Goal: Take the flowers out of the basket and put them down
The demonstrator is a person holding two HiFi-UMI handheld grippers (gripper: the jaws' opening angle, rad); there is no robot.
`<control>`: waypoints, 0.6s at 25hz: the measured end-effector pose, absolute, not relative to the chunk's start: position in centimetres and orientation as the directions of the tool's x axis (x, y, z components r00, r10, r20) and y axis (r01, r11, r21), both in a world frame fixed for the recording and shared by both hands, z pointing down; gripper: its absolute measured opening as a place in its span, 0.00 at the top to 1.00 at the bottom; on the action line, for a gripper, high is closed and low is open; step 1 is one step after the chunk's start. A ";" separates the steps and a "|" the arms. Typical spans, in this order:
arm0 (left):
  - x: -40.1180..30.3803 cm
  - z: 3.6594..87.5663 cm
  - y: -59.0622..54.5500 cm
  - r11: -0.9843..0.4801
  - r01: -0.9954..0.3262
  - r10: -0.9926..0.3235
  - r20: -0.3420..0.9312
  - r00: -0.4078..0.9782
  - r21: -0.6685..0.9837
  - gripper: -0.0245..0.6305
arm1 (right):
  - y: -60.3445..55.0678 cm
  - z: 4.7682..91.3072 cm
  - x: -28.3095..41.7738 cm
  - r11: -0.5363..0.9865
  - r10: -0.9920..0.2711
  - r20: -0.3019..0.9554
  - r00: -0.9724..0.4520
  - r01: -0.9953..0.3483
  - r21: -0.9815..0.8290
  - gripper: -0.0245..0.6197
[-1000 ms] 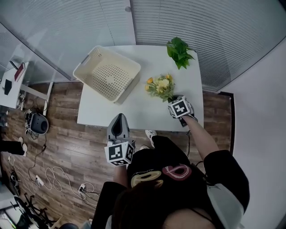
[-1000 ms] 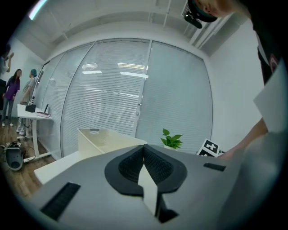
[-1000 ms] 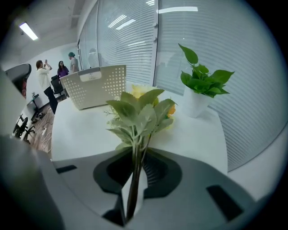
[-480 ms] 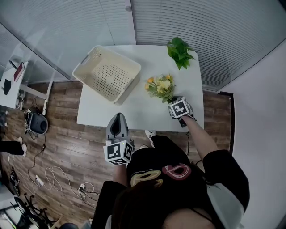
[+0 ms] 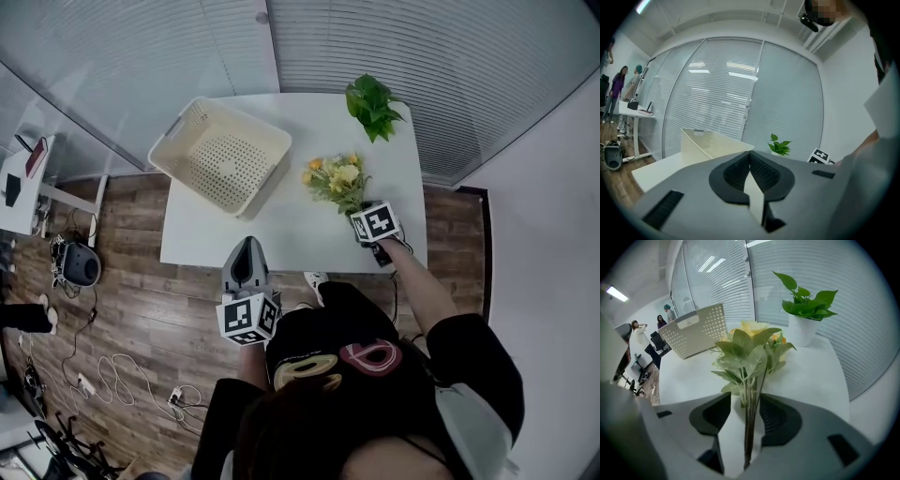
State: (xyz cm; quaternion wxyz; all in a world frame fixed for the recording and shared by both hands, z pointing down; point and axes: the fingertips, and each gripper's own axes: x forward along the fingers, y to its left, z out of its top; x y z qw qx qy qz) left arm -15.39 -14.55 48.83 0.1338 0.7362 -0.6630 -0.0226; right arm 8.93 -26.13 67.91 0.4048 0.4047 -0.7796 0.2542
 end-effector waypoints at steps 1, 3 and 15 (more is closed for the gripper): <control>-15.3 48.8 -14.6 -0.090 -0.970 -0.982 0.143 0.125 0.226 0.94 | -26.0 67.8 8.9 0.544 -0.424 0.835 -0.351 -0.836 -0.075 0.65; -15.0 48.7 -14.6 -0.100 -0.969 -0.981 0.139 0.134 0.227 0.94 | -25.7 67.6 8.8 0.550 -0.420 0.830 -0.368 -0.830 -0.090 0.59; -14.9 49.5 -13.7 -0.098 -0.968 -0.979 0.152 0.135 0.232 0.94 | -25.2 63.4 9.2 0.513 -0.510 0.720 -0.471 -0.838 -0.185 0.44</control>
